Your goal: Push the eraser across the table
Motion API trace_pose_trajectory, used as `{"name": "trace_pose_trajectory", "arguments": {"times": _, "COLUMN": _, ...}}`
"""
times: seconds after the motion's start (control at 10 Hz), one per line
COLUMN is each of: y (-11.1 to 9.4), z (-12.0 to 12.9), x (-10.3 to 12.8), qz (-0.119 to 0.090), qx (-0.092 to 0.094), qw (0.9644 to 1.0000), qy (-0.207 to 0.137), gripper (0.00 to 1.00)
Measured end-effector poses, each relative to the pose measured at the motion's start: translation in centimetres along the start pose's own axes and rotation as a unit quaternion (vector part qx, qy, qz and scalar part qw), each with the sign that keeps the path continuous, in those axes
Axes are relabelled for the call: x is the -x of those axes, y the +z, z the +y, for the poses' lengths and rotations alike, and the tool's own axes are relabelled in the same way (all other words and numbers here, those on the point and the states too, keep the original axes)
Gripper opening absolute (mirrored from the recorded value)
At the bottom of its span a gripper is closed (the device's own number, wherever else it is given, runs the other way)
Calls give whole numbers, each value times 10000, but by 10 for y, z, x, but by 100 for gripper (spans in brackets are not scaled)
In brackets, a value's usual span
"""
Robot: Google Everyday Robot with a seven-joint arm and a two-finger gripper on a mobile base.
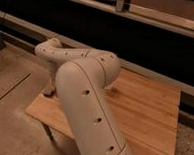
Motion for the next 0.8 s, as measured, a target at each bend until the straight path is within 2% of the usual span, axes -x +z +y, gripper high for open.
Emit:
{"name": "trace_pose_trajectory", "arguments": {"times": 0.6, "y": 4, "z": 13, "x": 0, "qz": 79, "qx": 65, "qw": 9999, "qy": -89, "gripper": 65}}
{"name": "trace_pose_trajectory", "arguments": {"times": 0.8, "y": -6, "z": 24, "x": 6, "qz": -8, "qx": 63, "qw": 9998, "qy": -198, "gripper": 65}}
